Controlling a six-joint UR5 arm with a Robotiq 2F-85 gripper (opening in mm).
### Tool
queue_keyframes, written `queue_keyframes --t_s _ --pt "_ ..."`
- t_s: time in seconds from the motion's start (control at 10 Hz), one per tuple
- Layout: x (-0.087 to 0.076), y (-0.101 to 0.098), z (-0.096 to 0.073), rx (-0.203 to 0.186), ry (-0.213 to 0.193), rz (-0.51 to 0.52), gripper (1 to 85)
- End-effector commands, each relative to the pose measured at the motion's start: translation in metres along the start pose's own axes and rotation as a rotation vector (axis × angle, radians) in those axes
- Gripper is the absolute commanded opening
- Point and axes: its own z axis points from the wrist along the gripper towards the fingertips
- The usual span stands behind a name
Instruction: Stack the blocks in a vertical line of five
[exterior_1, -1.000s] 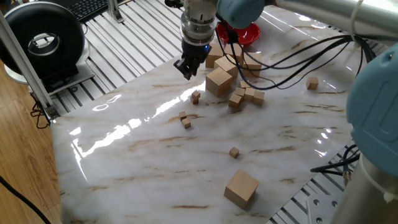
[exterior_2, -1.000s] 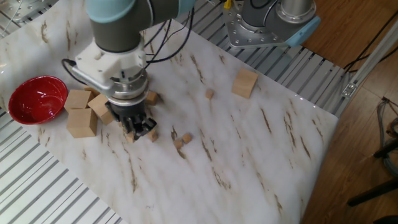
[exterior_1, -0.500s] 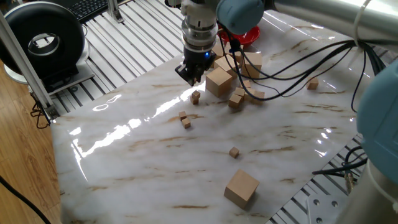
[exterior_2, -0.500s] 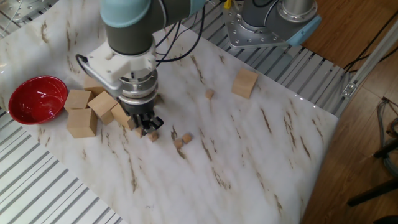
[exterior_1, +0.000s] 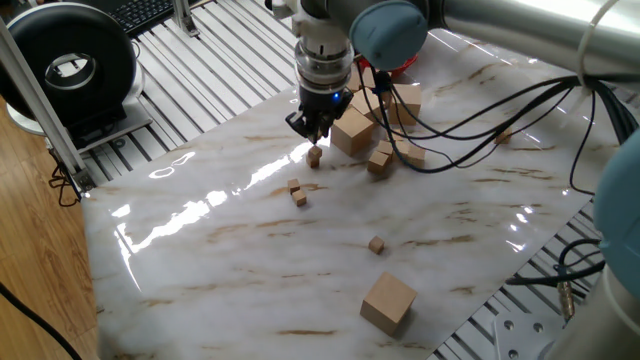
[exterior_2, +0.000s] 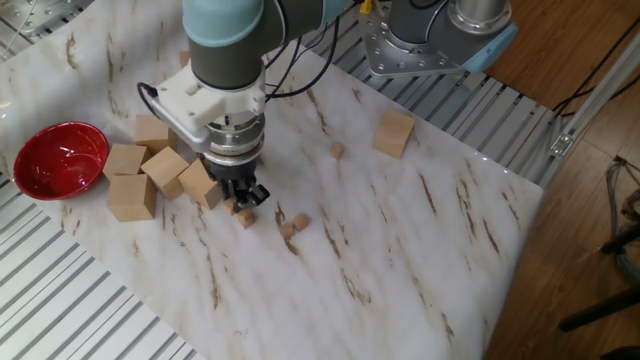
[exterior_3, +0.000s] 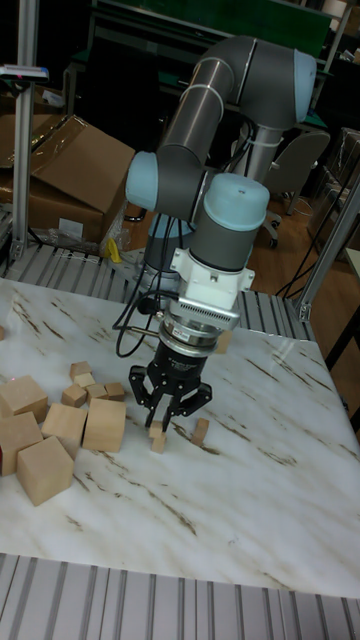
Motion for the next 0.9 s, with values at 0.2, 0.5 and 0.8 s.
queue_keyframes --t_s 0.2,0.5,0.8 --pt "0.0052 0.0076 -0.0003 -0.024 0.010 0.041 1.0" --pt "0.0052 0.0076 0.0002 -0.021 0.009 0.031 1.0" --pt "0.0052 0.0101 0.0021 -0.025 0.010 0.027 1.0"
